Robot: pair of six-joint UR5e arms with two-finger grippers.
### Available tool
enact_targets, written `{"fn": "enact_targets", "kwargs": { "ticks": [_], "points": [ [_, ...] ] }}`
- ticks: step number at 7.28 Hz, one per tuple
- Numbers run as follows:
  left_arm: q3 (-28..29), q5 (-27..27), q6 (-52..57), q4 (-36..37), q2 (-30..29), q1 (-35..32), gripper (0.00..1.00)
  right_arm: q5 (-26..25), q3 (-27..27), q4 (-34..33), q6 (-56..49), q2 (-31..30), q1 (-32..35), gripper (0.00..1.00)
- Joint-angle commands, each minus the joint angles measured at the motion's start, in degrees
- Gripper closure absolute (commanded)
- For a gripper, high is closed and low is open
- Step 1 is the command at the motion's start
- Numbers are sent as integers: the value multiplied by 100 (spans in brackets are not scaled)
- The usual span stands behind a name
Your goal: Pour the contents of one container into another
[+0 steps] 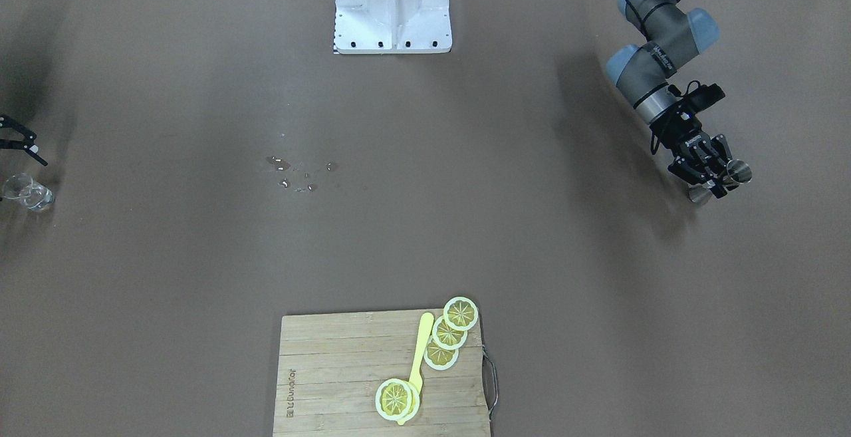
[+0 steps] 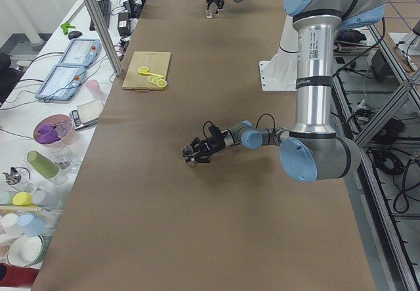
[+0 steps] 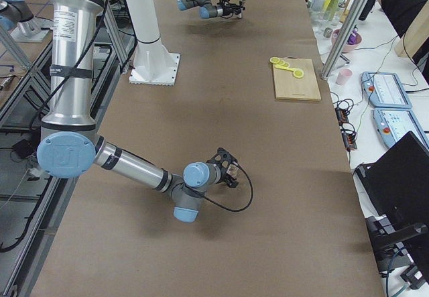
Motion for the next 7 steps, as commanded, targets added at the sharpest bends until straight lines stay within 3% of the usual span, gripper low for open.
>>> {"fn": "enact_targets", "kwargs": {
  "ticks": [1, 3, 5, 7],
  "points": [
    [-22, 0, 29, 0, -7, 1, 37, 485, 19, 100, 1, -230, 203, 0],
    [-31, 9, 99, 52, -25, 1, 4, 986, 20, -5, 1, -528, 511, 0],
    [-311, 9, 144, 349, 10, -8, 3, 1277, 19, -477, 9, -713, 636, 0],
    [-671, 18, 144, 527, 246, -8, 3, 1733, 264, -1905, 44, -714, 1004, 0]
  ]
}}
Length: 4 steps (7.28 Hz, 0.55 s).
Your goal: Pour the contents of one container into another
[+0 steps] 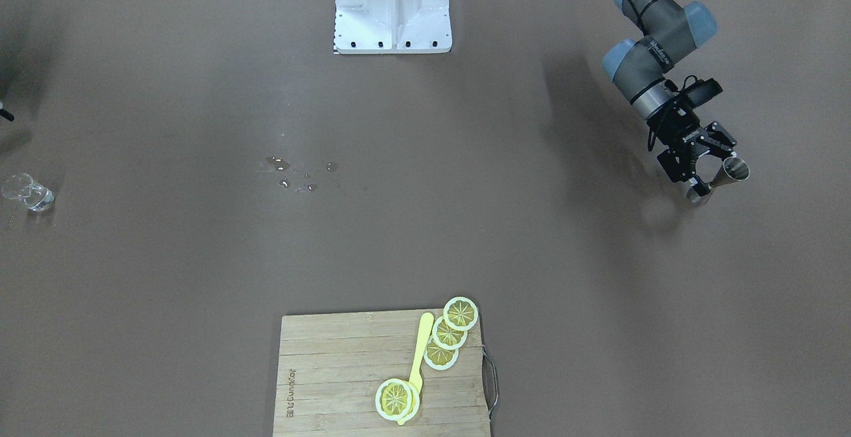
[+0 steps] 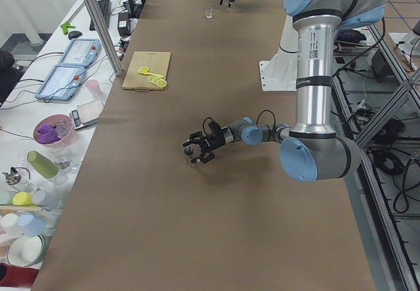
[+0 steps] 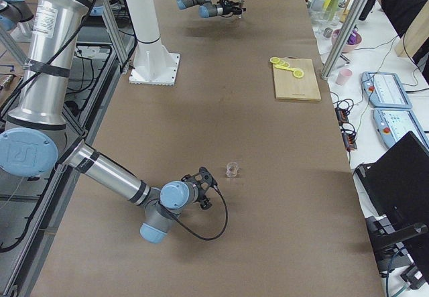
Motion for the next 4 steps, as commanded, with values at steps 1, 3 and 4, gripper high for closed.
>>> {"fn": "enact_targets", "kwargs": {
  "ticks": [1, 3, 4],
  "points": [
    [-472, 15, 116, 120, 426, 2, 3, 645, 542, -1718, 12, -4, 410, 0],
    [-842, 15, 257, 120, 648, 2, 3, 657, 984, -2672, 4, -65, 518, 0],
    [-1148, 15, 319, 112, 840, 2, 3, 596, 993, -2815, 12, -126, 631, 0]
  ]
}}
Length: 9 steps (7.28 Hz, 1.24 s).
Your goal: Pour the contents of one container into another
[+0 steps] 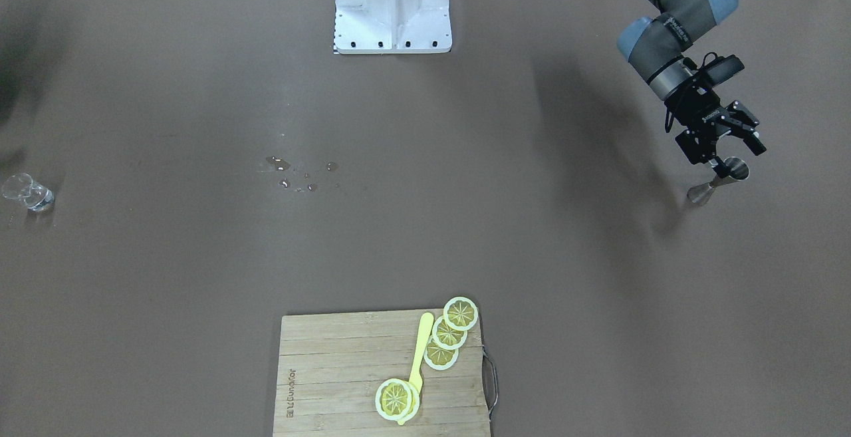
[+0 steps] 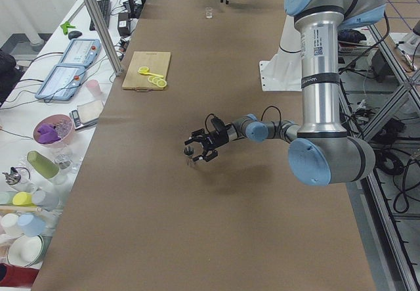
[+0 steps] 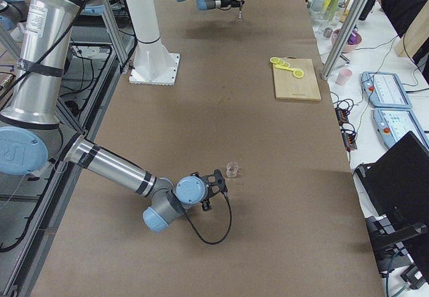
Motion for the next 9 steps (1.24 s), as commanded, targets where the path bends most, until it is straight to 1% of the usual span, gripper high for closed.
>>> {"fn": "enact_targets", "kwargs": {
  "ticks": [1, 3, 4, 5, 6, 7, 9],
  "points": [
    [-693, -17, 407, -13, 354, 0, 3, -80, 117, -491, 4, -74, 256, 0],
    [-1064, -43, 1110, -31, 329, 35, 3, -500, 345, -1183, 4, -75, 441, 0],
    [-1310, -52, 1549, -31, 286, 44, 3, -781, 668, -1822, 4, -83, 512, 0],
    [-1443, -87, 2101, -57, 128, 53, 3, -853, 906, -2420, -31, -83, 547, 0],
    [-1453, -305, 2638, -101, -160, 62, 4, -906, 978, -2809, -49, -101, 547, 0],
    [-1453, -516, 3270, -162, -555, 62, 4, -1011, 1153, -3369, -66, -118, 547, 0],
    [-1444, -1147, 4666, -565, -1197, 88, 4, -1405, 1793, -4774, -206, -110, 399, 0]
  ]
}}
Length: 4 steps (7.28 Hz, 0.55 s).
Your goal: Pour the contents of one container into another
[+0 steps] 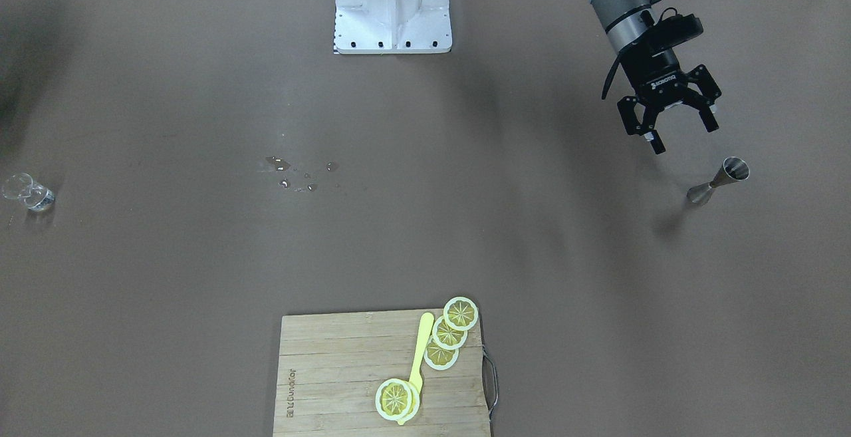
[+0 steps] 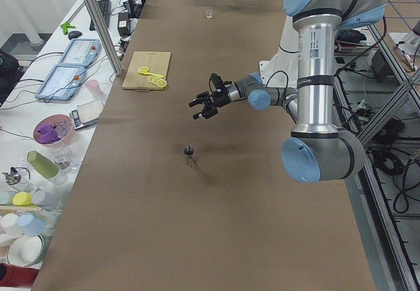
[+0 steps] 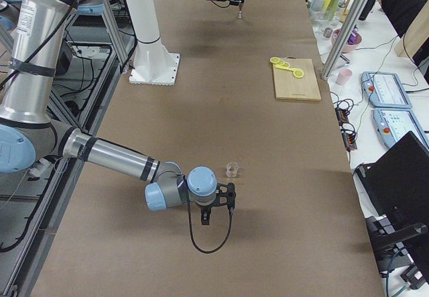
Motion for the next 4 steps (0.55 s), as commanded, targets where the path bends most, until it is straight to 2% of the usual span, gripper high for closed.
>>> {"fn": "enact_targets", "kwargs": {
  "ticks": [1, 2, 3, 4],
  "points": [
    [73, -671, 1695, -652, -679, 12, 4, -314, 683, -1645, -535, 38, 77, 0],
    [169, -1178, 2704, -891, -1022, 4, 4, -324, 1060, -2236, -1044, 12, 601, 0],
    [170, -1732, 3357, -928, -1321, -40, 4, -411, 1368, -2920, -1110, 47, 380, 0],
    [153, -2372, 3973, -929, -1541, -136, 4, -612, 1658, -3414, -1241, 204, 586, 0]
  ]
}}
